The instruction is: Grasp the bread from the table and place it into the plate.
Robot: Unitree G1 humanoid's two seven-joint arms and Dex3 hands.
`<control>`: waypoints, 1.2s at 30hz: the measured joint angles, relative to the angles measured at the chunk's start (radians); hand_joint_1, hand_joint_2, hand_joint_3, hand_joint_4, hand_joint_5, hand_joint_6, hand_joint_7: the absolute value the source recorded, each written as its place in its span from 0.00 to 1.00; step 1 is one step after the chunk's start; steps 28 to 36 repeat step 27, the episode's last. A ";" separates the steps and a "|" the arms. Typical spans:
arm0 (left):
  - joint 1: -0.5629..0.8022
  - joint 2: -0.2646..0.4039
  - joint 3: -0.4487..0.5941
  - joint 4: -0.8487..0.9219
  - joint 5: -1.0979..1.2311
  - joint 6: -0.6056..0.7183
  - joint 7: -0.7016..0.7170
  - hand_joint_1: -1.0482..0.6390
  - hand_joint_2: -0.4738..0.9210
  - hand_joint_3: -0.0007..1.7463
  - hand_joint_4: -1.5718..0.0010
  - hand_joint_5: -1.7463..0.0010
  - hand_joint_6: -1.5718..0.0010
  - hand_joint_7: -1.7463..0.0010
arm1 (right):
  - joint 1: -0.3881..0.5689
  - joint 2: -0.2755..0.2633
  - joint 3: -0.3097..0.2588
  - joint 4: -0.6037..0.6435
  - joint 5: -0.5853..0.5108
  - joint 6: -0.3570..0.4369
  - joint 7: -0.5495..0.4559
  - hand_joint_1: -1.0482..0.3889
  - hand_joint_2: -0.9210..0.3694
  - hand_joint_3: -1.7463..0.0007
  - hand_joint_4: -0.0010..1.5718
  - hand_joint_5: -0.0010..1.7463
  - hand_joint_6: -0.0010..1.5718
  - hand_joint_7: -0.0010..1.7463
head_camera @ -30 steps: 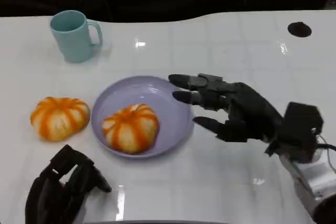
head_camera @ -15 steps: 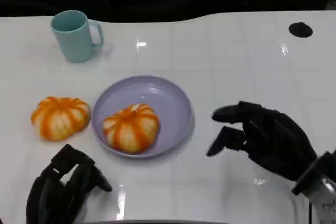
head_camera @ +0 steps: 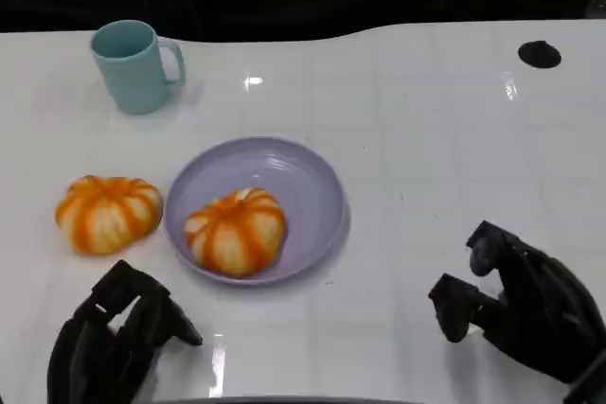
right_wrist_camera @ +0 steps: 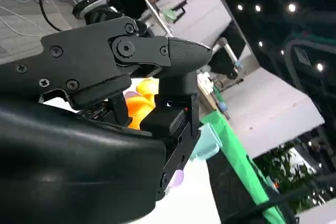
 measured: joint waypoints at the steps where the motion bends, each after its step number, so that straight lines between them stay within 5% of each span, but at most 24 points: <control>1: 0.001 0.000 0.000 -0.002 0.000 0.000 0.000 0.27 1.00 0.14 0.59 0.00 0.68 0.11 | 0.004 0.000 -0.003 -0.005 0.001 0.013 -0.005 0.36 0.00 0.79 0.56 1.00 0.46 0.92; 18: 0.004 0.006 0.004 -0.002 -0.004 0.017 0.000 0.28 1.00 0.14 0.59 0.00 0.66 0.13 | 0.022 -0.003 -0.034 -0.021 -0.030 0.046 -0.041 0.37 0.00 0.79 0.57 1.00 0.45 0.98; 36: -0.004 0.016 0.012 0.020 -0.005 0.007 -0.005 0.27 1.00 0.14 0.59 0.00 0.67 0.13 | 0.009 0.009 -0.033 0.037 -0.040 -0.002 0.003 0.37 0.00 0.79 0.58 1.00 0.45 1.00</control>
